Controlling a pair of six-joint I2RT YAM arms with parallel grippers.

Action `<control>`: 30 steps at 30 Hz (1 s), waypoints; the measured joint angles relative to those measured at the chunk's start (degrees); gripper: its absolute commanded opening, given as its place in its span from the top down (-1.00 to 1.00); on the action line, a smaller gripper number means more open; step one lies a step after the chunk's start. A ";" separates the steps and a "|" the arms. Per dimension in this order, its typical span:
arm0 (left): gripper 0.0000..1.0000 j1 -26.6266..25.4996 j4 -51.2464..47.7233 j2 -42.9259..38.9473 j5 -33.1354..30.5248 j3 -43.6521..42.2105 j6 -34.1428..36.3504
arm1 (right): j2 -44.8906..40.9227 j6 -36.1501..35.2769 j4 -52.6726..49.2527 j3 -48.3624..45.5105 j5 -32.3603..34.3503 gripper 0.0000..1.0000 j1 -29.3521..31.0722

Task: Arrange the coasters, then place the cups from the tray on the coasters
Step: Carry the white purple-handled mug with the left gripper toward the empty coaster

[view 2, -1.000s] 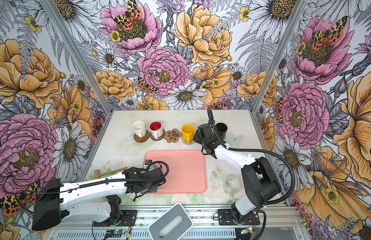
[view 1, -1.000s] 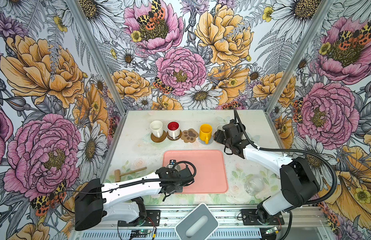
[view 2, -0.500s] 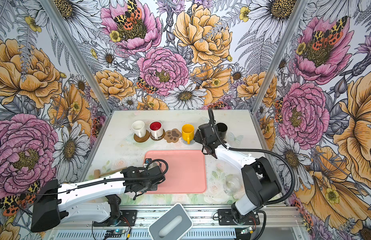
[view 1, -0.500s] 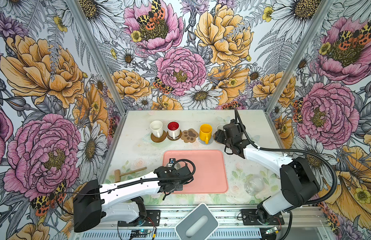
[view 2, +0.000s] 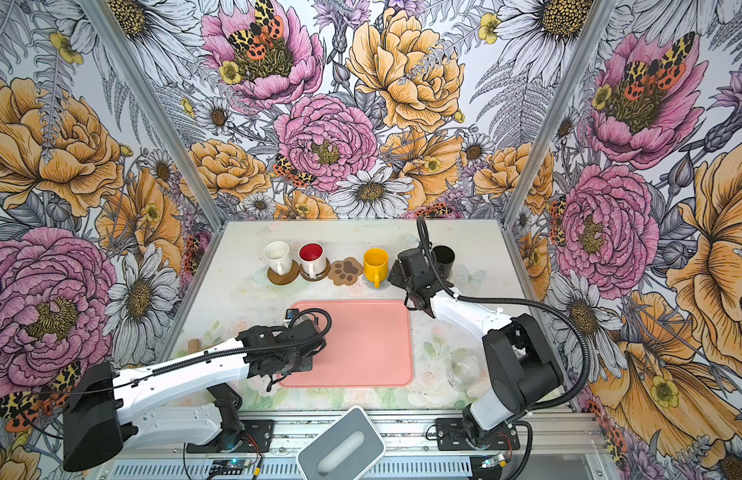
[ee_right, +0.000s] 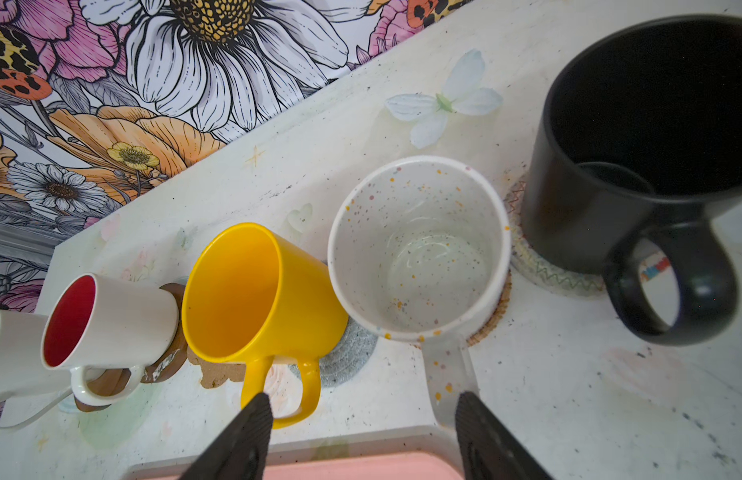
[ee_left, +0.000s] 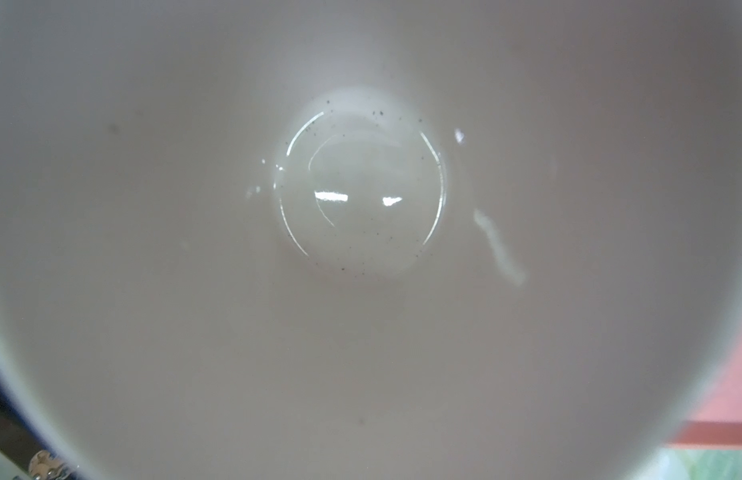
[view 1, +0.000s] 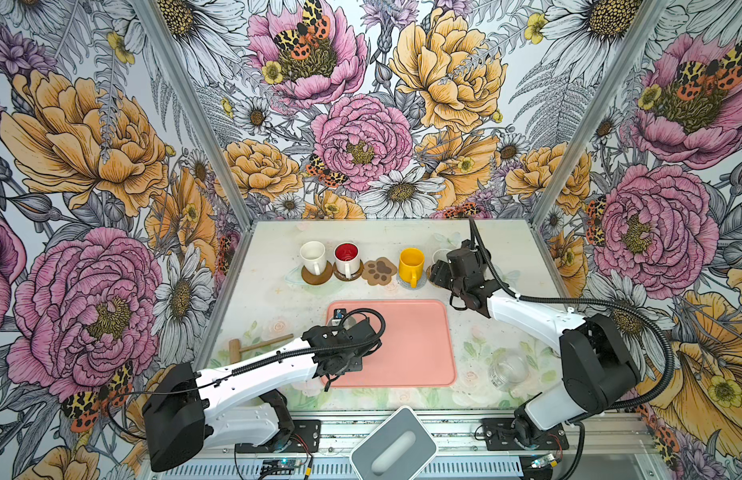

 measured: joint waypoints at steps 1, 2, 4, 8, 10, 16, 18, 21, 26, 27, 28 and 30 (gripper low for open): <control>1.00 0.52 0.31 0.00 0.00 0.00 0.44 | 0.00 0.00 0.04 0.00 0.00 -0.44 0.00; 1.00 0.90 0.61 0.00 0.02 0.00 0.79 | 0.00 0.00 0.04 0.00 0.00 -0.44 -0.02; 1.00 1.70 1.25 0.02 0.02 0.17 1.62 | 0.00 0.00 0.04 0.00 -0.15 -0.44 -0.20; 1.00 2.69 2.36 0.42 0.02 1.14 3.17 | 0.00 0.02 0.09 -0.09 -0.17 -0.44 -0.37; 1.00 3.04 3.23 0.94 0.04 1.64 4.02 | 0.00 0.02 0.09 -0.11 -0.17 -0.44 -0.37; 1.00 5.03 6.23 2.64 0.07 2.29 6.21 | -0.02 0.02 0.09 -0.17 -0.39 -0.44 -0.37; 1.00 5.92 7.26 3.23 0.09 2.62 7.13 | -0.09 0.02 0.11 -0.37 -0.50 -0.44 -0.37; 1.00 7.04 8.41 4.33 0.09 3.67 8.57 | -0.44 0.02 0.09 -0.79 -0.57 -0.44 -0.48; 1.00 8.68 10.43 7.08 0.17 7.10 11.08 | -0.74 0.00 0.09 -0.92 -0.59 -0.45 -0.76; 1.00 8.92 10.93 7.78 0.20 7.82 11.72 | -0.76 0.00 0.13 -0.94 -0.59 -0.45 -0.81; 1.00 9.16 11.37 8.37 0.22 8.37 12.15 | -0.76 0.00 0.13 -0.96 -0.61 -0.44 -0.87; 1.00 9.57 11.93 9.62 0.28 9.44 13.18 | -0.76 0.00 0.11 -1.07 -0.61 -0.45 -0.92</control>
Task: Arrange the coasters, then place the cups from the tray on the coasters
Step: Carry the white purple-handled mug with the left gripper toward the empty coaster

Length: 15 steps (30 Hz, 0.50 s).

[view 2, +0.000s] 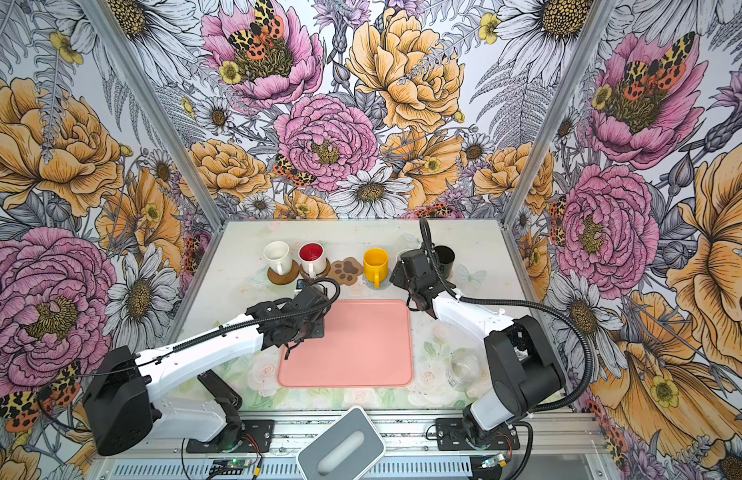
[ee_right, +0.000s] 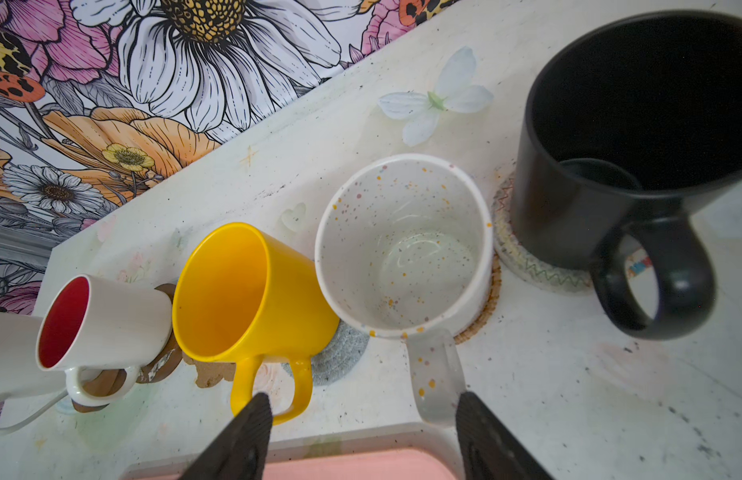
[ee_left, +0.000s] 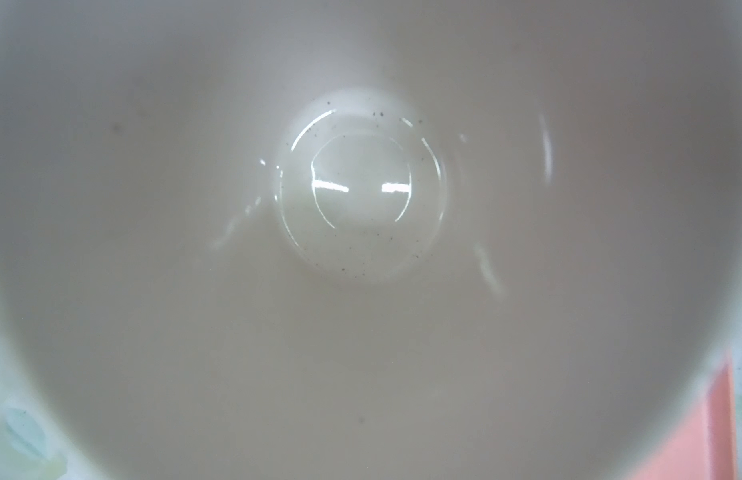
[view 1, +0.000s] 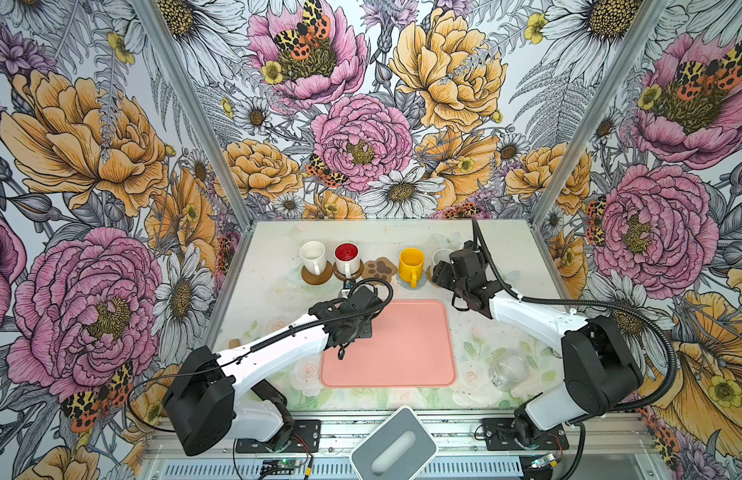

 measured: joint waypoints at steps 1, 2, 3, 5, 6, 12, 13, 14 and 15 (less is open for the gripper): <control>1.00 0.31 0.31 0.63 0.11 0.50 0.39 | 0.00 0.00 0.00 0.00 -0.04 -0.44 -0.07; 1.00 0.66 0.76 1.33 0.26 0.90 0.87 | 0.00 0.00 0.00 0.00 -0.15 -0.44 -0.13; 1.00 0.98 1.18 2.08 0.44 1.25 1.38 | 0.00 0.00 0.00 0.00 -0.22 -0.45 -0.20; 1.00 1.57 1.95 3.54 0.85 1.86 2.21 | 0.00 0.02 0.00 -0.02 -0.42 -0.45 -0.22; 1.00 1.88 2.23 4.37 0.98 2.21 2.78 | 0.00 0.02 0.00 -0.04 -0.42 -0.45 -0.22; 1.00 3.52 3.45 8.76 2.21 5.29 5.22 | -0.42 0.00 0.04 -0.44 -0.48 -0.45 -0.59; 1.00 3.87 3.72 9.42 2.51 5.92 5.57 | -0.52 0.00 0.04 -0.63 -0.48 -0.45 -0.57; 1.00 4.31 4.07 10.25 2.97 6.73 5.99 | -0.63 0.00 0.04 -0.76 -0.63 -0.44 -0.59; 1.00 4.74 4.44 11.19 3.41 7.56 6.38 | -0.72 0.00 0.02 -0.90 -0.70 -0.45 -0.59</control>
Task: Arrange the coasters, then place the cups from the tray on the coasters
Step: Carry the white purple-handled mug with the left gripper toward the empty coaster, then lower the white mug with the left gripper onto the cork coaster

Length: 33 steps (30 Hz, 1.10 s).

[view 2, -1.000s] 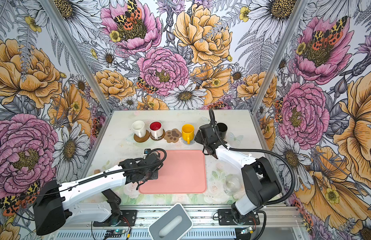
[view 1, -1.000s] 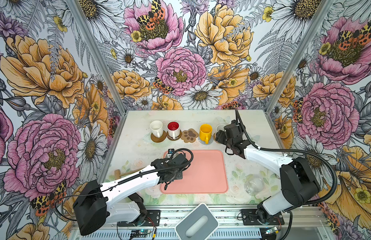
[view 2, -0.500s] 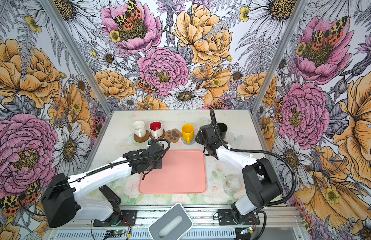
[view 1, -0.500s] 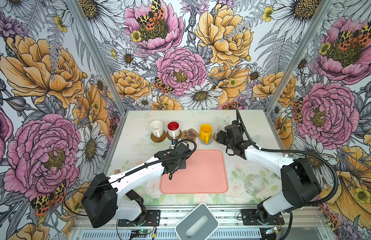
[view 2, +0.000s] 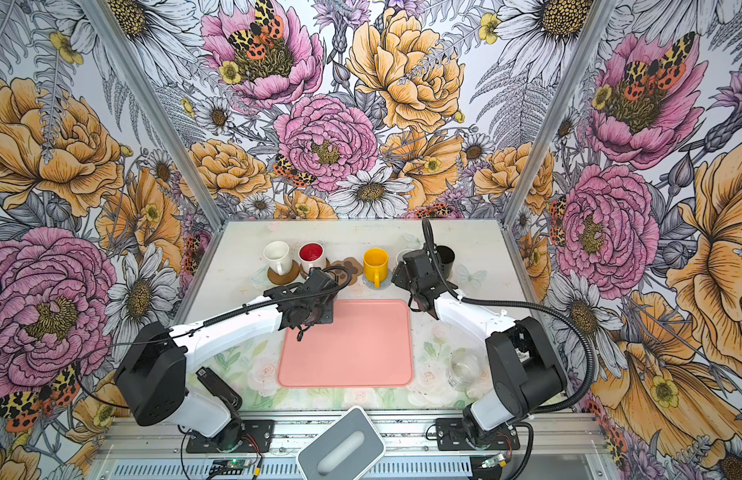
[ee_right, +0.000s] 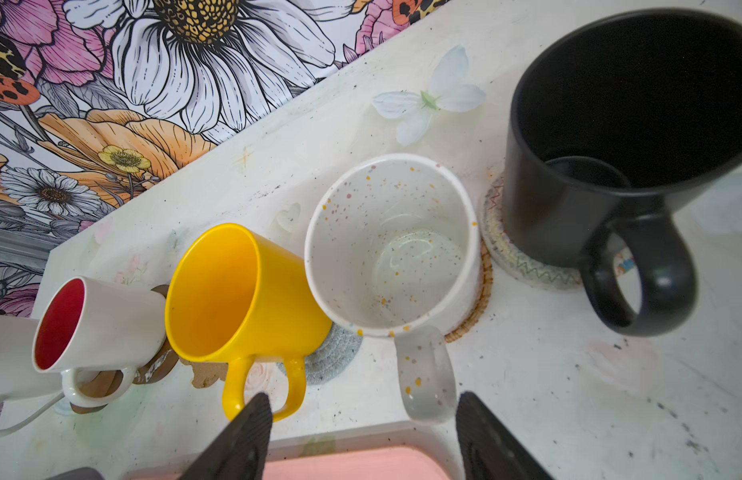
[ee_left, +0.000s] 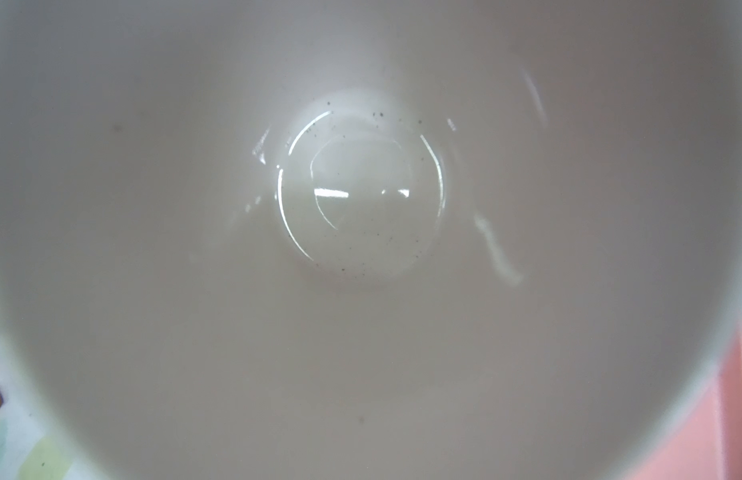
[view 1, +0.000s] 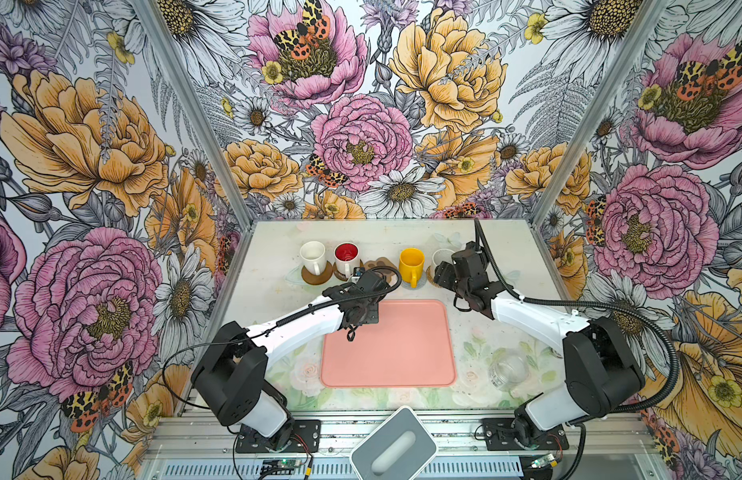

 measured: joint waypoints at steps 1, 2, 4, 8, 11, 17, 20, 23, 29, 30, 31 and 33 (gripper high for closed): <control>1.00 0.33 0.31 0.81 0.28 0.70 0.28 | -0.04 0.00 0.00 -0.07 -0.17 -0.45 0.00; 1.00 0.72 0.70 1.86 0.61 1.57 0.66 | -0.11 0.00 0.02 -0.11 -0.22 -0.45 0.00; 1.00 1.42 1.40 3.82 1.20 3.06 1.29 | -0.37 0.00 0.02 -0.37 -0.44 -0.45 -0.20; 1.00 2.56 1.97 6.93 2.25 5.29 2.40 | -1.38 -0.02 -0.02 -1.20 -0.57 -0.45 -0.74; 1.00 3.17 2.10 8.94 2.40 7.23 3.02 | -2.19 0.00 0.02 -1.68 -0.57 -0.45 -1.18; 1.00 4.66 2.58 11.87 2.40 11.26 4.33 | -2.47 0.00 0.02 -1.95 -0.57 -0.46 -1.81; 1.00 5.31 2.71 13.49 2.40 13.49 5.03 | -2.60 0.00 0.02 -2.29 -0.57 -0.46 -2.01; 1.00 5.66 2.82 14.99 2.43 15.63 6.19 | -2.71 0.00 0.00 -2.60 -0.57 -0.46 -2.25; 1.00 5.97 3.50 19.19 2.64 19.21 7.65 | -3.72 0.00 0.02 -3.65 -0.59 -0.46 -3.04; 1.00 6.03 3.52 19.80 2.67 19.54 7.82 | -3.96 0.00 -0.02 -3.85 -0.59 -0.46 -3.26; 1.00 6.08 3.48 20.44 2.69 19.89 7.96 | -4.24 0.00 0.00 -4.07 -0.61 -0.46 -3.41; 1.00 6.14 3.48 21.66 2.86 20.52 7.98 | -4.79 0.00 0.02 -4.48 -0.59 -0.46 -3.74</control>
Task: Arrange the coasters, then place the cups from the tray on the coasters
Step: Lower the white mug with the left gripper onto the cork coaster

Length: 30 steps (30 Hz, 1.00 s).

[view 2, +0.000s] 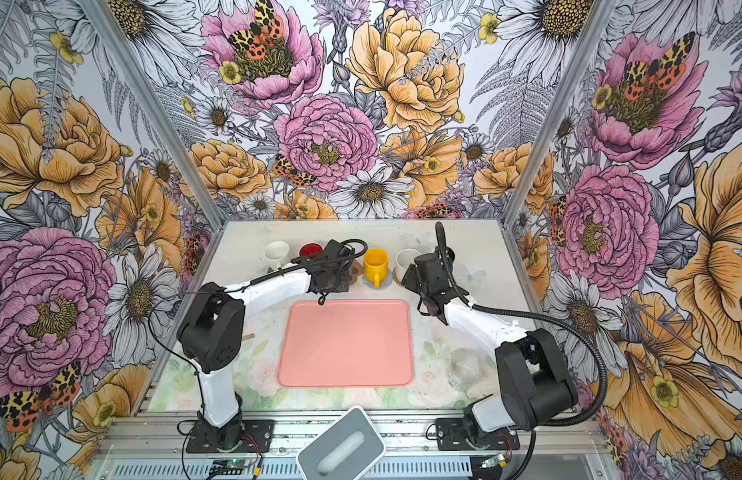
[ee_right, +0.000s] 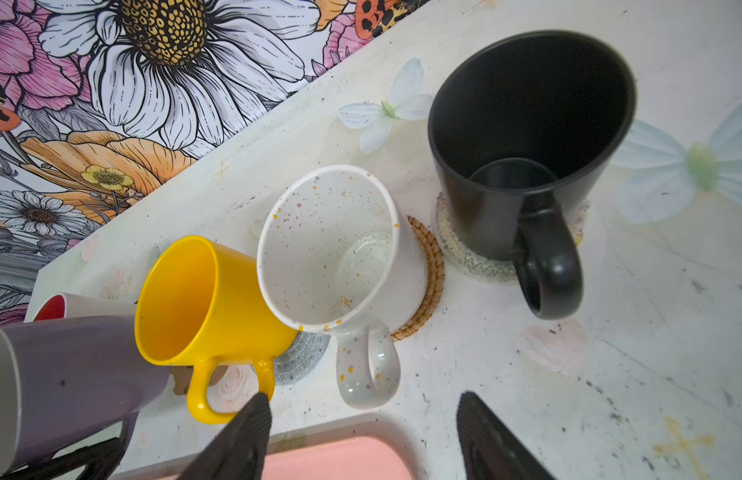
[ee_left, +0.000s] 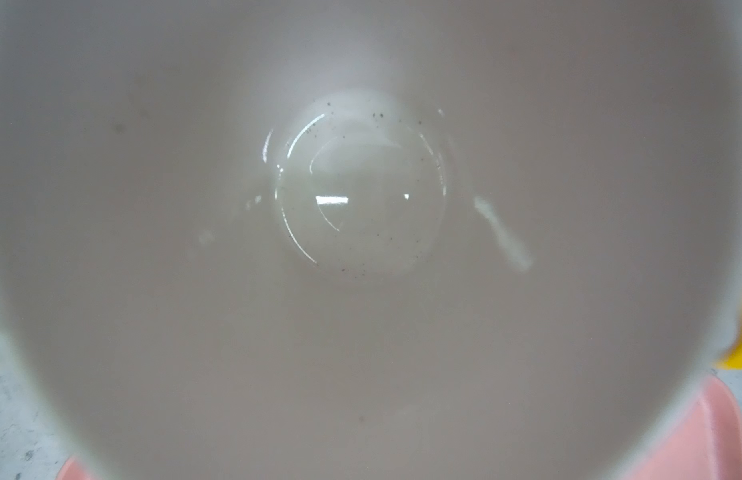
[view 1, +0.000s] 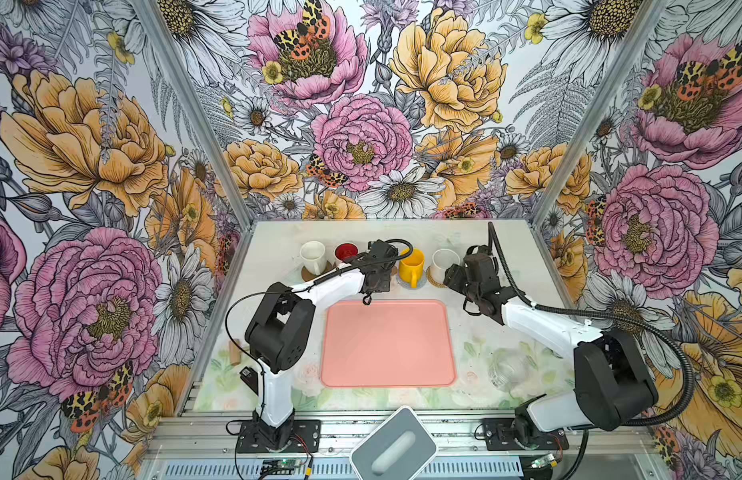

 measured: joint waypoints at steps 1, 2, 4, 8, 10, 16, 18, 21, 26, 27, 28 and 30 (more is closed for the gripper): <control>1.00 0.00 -0.02 0.55 0.04 0.37 0.00 | -0.28 -0.02 0.00 -0.26 -0.02 -0.46 -0.07; 1.00 0.00 -0.04 1.09 0.17 0.74 0.00 | -0.55 0.00 -0.02 -0.44 -0.04 -0.46 -0.33; 1.00 -0.02 -0.22 1.81 0.24 1.64 0.00 | -1.07 -0.02 -0.02 -0.79 -0.07 -0.46 -0.59; 1.00 0.00 -0.24 2.95 0.22 3.85 -0.02 | -1.95 0.00 -0.02 -1.22 -0.15 -0.47 -1.07; 1.00 0.04 -0.15 3.34 0.22 4.63 0.02 | -2.34 0.00 0.00 -1.49 -0.17 -0.46 -1.38; 1.00 0.59 -0.26 4.57 0.20 5.64 0.39 | -2.97 0.00 0.00 -2.27 -0.17 -0.47 -2.14; 1.00 0.74 -0.42 4.68 0.20 5.64 0.39 | -3.10 0.00 0.00 -2.43 -0.17 -0.47 -2.27; 1.00 1.07 -0.42 4.68 0.17 5.64 0.39 | -3.17 0.00 0.00 -2.60 -0.17 -0.46 -2.47; 1.00 1.09 -0.39 5.33 0.17 6.10 0.39 | -3.17 0.00 0.00 -2.67 -0.20 -0.47 -2.62; 1.00 1.09 -0.39 5.66 0.17 6.23 0.39 | -3.17 0.00 0.00 -2.67 -0.20 -0.46 -2.62; 1.00 1.11 -0.39 5.99 0.17 6.38 0.42 | -3.17 0.00 0.00 -2.67 -0.20 -0.47 -2.62; 1.00 1.11 -0.39 6.67 0.17 6.64 0.42 | -3.17 0.00 0.00 -2.71 -0.20 -0.47 -2.62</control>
